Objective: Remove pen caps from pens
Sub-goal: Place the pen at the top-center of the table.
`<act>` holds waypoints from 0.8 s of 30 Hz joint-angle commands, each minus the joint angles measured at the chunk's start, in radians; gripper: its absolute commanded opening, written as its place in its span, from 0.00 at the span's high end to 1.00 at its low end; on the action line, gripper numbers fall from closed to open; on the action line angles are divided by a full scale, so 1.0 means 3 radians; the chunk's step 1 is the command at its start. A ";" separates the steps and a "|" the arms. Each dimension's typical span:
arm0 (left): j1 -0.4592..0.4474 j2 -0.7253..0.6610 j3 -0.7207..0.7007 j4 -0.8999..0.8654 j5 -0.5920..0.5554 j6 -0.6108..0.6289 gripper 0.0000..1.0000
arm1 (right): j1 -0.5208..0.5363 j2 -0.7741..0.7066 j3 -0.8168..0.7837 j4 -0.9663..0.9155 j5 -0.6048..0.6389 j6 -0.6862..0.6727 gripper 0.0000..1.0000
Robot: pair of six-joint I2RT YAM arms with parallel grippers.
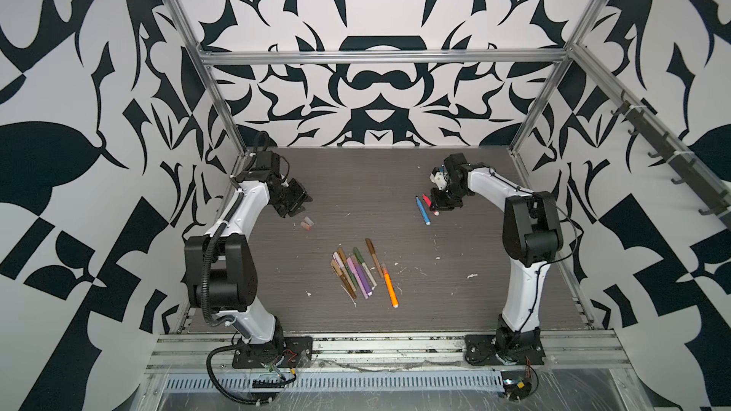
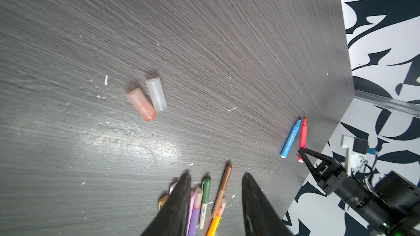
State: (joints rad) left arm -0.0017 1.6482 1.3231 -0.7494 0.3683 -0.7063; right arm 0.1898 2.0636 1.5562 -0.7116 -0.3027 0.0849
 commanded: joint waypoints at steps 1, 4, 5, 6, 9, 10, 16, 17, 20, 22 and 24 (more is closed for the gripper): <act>0.0006 -0.0094 -0.0034 -0.0061 0.0061 -0.0011 0.60 | 0.0009 0.0017 0.0130 0.0019 -0.0133 -0.0020 1.00; 0.0006 -0.0071 -0.0004 -0.0103 0.0066 0.0027 0.60 | 0.0013 0.0040 0.0095 0.0044 -0.0198 0.0003 1.00; 0.0006 -0.0061 0.0009 -0.0110 0.0066 0.0037 0.59 | 0.0013 0.0031 0.0075 0.0067 -0.0197 0.0015 1.00; 0.0006 -0.0058 0.0023 -0.0119 0.0070 0.0043 0.59 | 0.0013 0.0015 0.0051 0.0098 -0.0188 0.0029 1.00; 0.0006 -0.0025 0.0055 -0.0125 0.0079 0.0048 0.59 | 0.0014 0.0004 0.0043 0.0103 -0.0182 0.0035 0.97; 0.0006 -0.0017 0.0064 -0.0125 0.0086 0.0048 0.59 | 0.0013 -0.0001 0.0046 0.0105 -0.0182 0.0045 0.95; 0.0006 0.0009 0.0077 -0.0112 0.0081 0.0034 0.60 | 0.0013 -0.0096 -0.0015 0.0168 -0.0147 0.0090 0.74; 0.0006 0.0008 0.0069 -0.0110 0.0079 0.0028 0.59 | 0.0012 -0.0112 -0.0023 0.0175 -0.0150 0.0090 0.71; 0.0006 0.0008 0.0054 -0.0085 0.0087 0.0003 0.59 | 0.0012 -0.0149 -0.0041 0.0186 -0.0171 0.0100 0.66; 0.0006 0.0009 0.0044 -0.0064 0.0097 -0.0028 0.59 | 0.0013 -0.0172 -0.0049 0.0193 -0.0170 0.0106 0.65; 0.0005 0.0008 0.0037 -0.0039 0.0110 -0.0057 0.59 | 0.0012 -0.0184 -0.0049 0.0187 -0.0167 0.0125 0.64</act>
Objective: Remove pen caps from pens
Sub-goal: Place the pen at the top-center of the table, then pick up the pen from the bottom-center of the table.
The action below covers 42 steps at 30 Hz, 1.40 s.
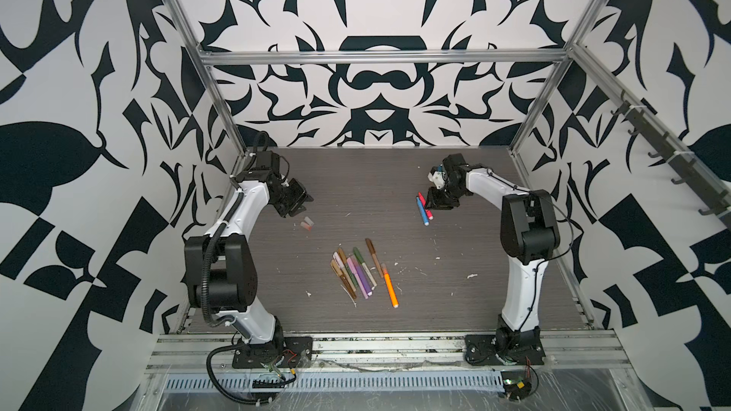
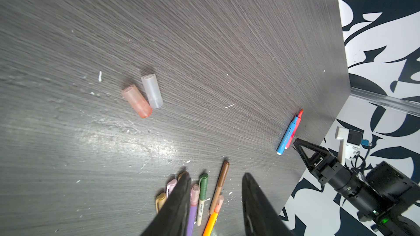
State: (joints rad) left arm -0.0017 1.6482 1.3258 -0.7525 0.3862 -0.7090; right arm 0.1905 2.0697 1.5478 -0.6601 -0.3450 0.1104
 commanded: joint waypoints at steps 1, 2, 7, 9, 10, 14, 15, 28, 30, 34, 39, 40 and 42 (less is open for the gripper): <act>0.0004 0.0004 0.0025 -0.0019 0.0054 -0.0064 0.60 | 0.0009 -0.0218 -0.0016 0.0011 -0.0026 0.0050 0.64; -0.0004 0.0004 0.0029 -0.0011 0.0052 -0.0074 0.60 | 0.0009 -0.0228 -0.0012 0.0003 -0.0026 0.0065 0.64; -0.0132 0.0004 0.0056 0.0023 0.0029 -0.0134 0.60 | 0.0014 -0.0409 -0.0091 -0.0138 0.0045 0.0217 0.64; -0.0228 0.0018 0.0064 0.0038 -0.0006 -0.0165 0.60 | 0.0031 -0.0582 -0.0243 -0.0123 0.0063 0.0286 0.64; -0.0291 0.0027 0.0079 0.0032 -0.0030 -0.0172 0.60 | 0.0050 -0.0700 -0.0360 -0.0104 0.0085 0.0313 0.64; -0.0477 0.0064 0.0159 -0.0098 -0.0185 -0.0140 0.60 | 0.0179 -0.1179 -0.0811 -0.0007 0.0141 0.0450 0.64; -0.0513 0.0062 0.0162 -0.0126 -0.0224 -0.0120 0.60 | 0.0252 -0.1315 -0.0941 0.0037 0.0190 0.0482 0.64; -0.0849 -0.0042 0.0232 -0.0279 -0.0639 -0.0147 0.59 | 0.1532 -0.2173 -0.2361 0.0792 0.0612 0.1231 0.65; -0.0853 -0.0041 0.0253 -0.0346 -0.0687 -0.0135 0.59 | 0.1644 -0.2087 -0.2418 0.0878 0.0608 0.1281 0.65; -0.0849 -0.0130 0.0239 -0.0535 -0.0834 -0.0061 0.60 | 0.1726 -0.1879 -0.2390 0.0916 0.0609 0.1249 0.65; -0.0853 -0.0354 0.0065 -0.0499 -0.0991 -0.0063 0.60 | 0.1727 -0.1694 -0.2330 0.0950 0.0589 0.1170 0.67; -0.0853 -0.0365 0.0028 -0.0453 -0.1008 -0.0070 0.60 | 0.1727 -0.1644 -0.2298 0.0922 0.0602 0.1149 0.67; -0.0853 -0.0329 0.0016 -0.0373 -0.0981 -0.0063 0.61 | 0.1728 -0.1557 -0.2214 0.0856 0.0617 0.1125 0.68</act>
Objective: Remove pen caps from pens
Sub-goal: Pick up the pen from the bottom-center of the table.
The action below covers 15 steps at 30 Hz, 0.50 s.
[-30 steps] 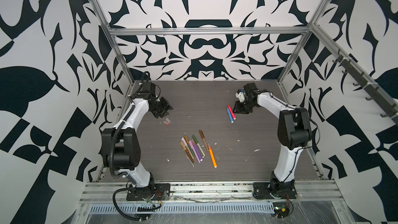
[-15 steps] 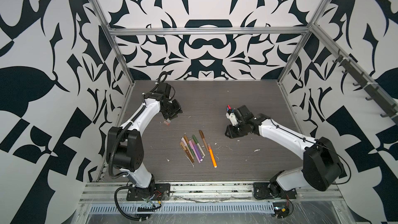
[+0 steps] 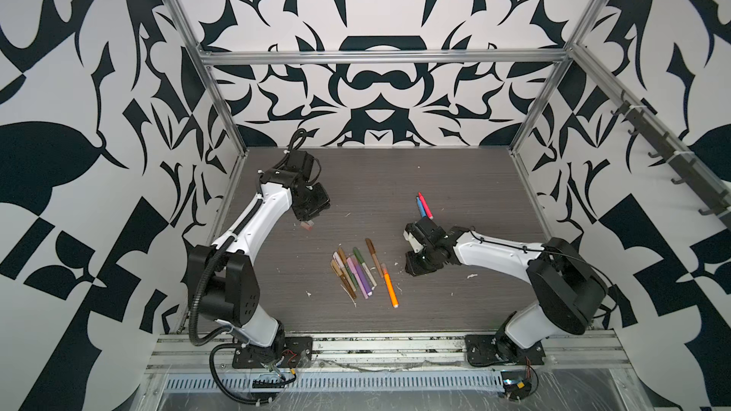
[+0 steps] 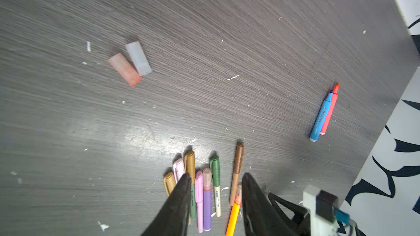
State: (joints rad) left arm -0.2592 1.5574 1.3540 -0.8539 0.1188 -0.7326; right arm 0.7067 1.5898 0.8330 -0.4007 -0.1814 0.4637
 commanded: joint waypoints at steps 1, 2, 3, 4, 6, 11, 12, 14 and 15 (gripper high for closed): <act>0.0006 0.0016 -0.0056 -0.0024 -0.0073 0.0030 0.61 | 0.0007 0.0081 0.0220 -0.0042 0.0073 -0.0054 0.71; 0.0010 0.0050 -0.0028 -0.0019 -0.0062 0.0045 0.63 | 0.0008 0.0107 0.0264 -0.0079 0.0071 -0.0060 0.72; 0.0000 0.0077 -0.0004 0.0007 -0.0032 0.0070 0.63 | 0.0007 0.0129 0.0322 -0.0136 0.0077 -0.0067 0.72; 0.0000 0.0086 0.0004 0.0046 -0.0018 0.0096 0.64 | 0.0012 0.0141 0.0403 -0.0211 0.0098 -0.0072 0.72; -0.0004 0.0059 -0.0014 0.0116 -0.0040 0.0129 0.64 | 0.0024 0.0133 0.0535 -0.0381 0.0160 -0.0073 0.72; -0.0027 -0.0148 -0.0294 0.0574 -0.0079 0.0053 0.61 | 0.0097 0.0000 0.0696 -0.0659 0.0263 -0.0072 0.72; -0.0030 -0.0171 -0.0341 0.0665 -0.0062 0.0032 0.61 | 0.0112 -0.0004 0.0717 -0.0703 0.0287 -0.0083 0.72; -0.0037 -0.0165 -0.0364 0.0774 0.0010 0.0045 0.60 | 0.0124 -0.0007 0.0772 -0.0810 0.0344 -0.0130 0.72; -0.0046 -0.0135 -0.0337 0.0780 0.0019 0.0063 0.60 | 0.0124 -0.0007 0.0824 -0.0887 0.0366 -0.0166 0.71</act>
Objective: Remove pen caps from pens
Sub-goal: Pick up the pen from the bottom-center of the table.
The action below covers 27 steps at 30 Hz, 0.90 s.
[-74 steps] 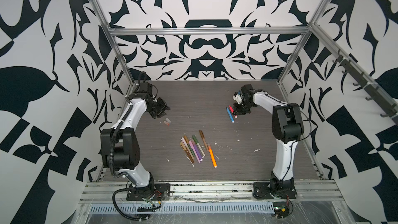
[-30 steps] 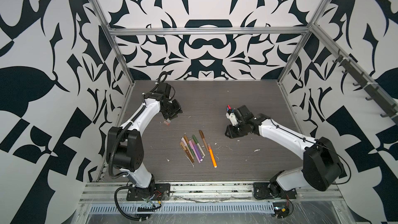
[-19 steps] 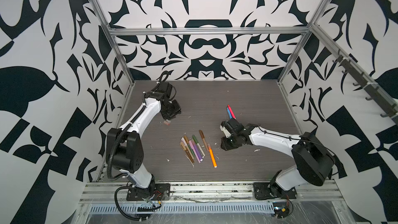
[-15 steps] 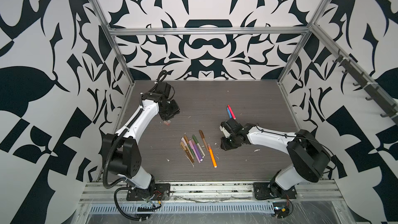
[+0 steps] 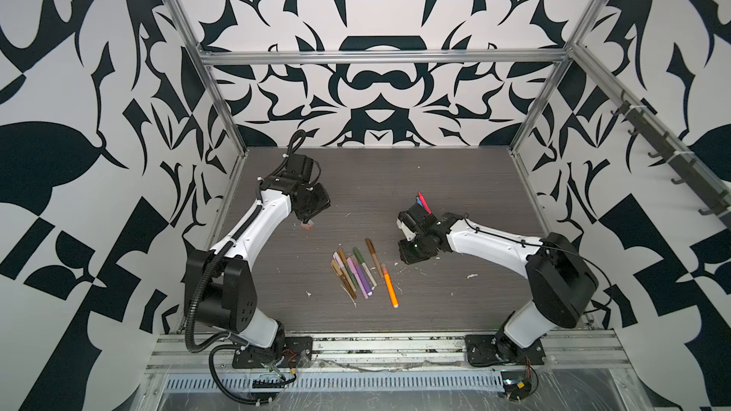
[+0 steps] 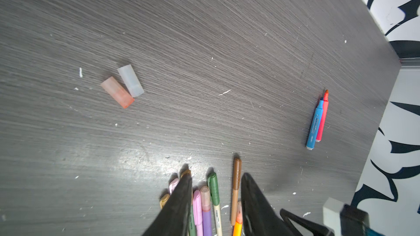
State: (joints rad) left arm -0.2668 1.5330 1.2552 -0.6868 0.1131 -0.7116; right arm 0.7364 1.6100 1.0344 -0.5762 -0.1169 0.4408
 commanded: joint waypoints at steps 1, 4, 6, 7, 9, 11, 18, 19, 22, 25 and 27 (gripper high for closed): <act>-0.0026 -0.0024 0.0030 0.0203 0.0041 -0.0001 0.60 | 0.0025 -0.0074 0.0226 -0.0392 0.0169 -0.0126 0.71; -0.0048 0.0029 0.0152 0.0138 0.0007 -0.0043 0.59 | 0.0025 -0.0121 0.0361 -0.0524 0.0133 -0.0240 0.70; -0.0069 0.0024 0.0192 0.0128 -0.0103 -0.0071 0.59 | 0.0025 -0.0136 0.0311 -0.0445 0.0029 -0.0288 0.70; -0.0081 0.0013 0.0192 0.0119 -0.0169 -0.0102 0.58 | 0.0026 -0.0122 0.0287 -0.0404 -0.0040 -0.0312 0.70; -0.0081 -0.0023 0.0161 0.0110 -0.0266 -0.0242 0.57 | 0.0025 -0.0085 0.0298 -0.0449 -0.0108 -0.0346 0.70; -0.0096 -0.0051 0.0121 0.0156 -0.0317 -0.0333 0.57 | 0.0025 -0.0114 0.0299 -0.0458 -0.0137 -0.0358 0.70; -0.0194 0.0088 0.0277 0.0266 -0.0249 -0.0470 0.56 | 0.0025 -0.0020 0.0464 -0.0616 -0.0308 -0.0365 0.69; -0.0195 0.0156 0.0302 0.0325 -0.0155 -0.0519 0.55 | 0.0025 -0.0026 0.0486 -0.0633 -0.0307 -0.0338 0.69; -0.0199 0.0327 0.0440 0.0466 0.0228 -0.0641 0.55 | 0.0028 -0.0070 0.0475 -0.0569 -0.0303 -0.0158 0.69; -0.0224 0.0410 0.0481 0.0589 0.0559 -0.0649 0.56 | 0.0025 -0.0018 0.0368 -0.0422 -0.0290 0.0041 0.69; -0.0227 0.0376 0.0395 0.0638 0.0679 -0.0669 0.56 | 0.0052 0.0000 0.0321 -0.0385 -0.0282 0.0147 0.69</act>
State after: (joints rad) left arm -0.3294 1.6466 1.3754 -0.5343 0.2123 -0.8833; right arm 0.7422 1.6054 1.1416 -0.7116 -0.1986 0.4187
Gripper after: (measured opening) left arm 0.445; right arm 0.308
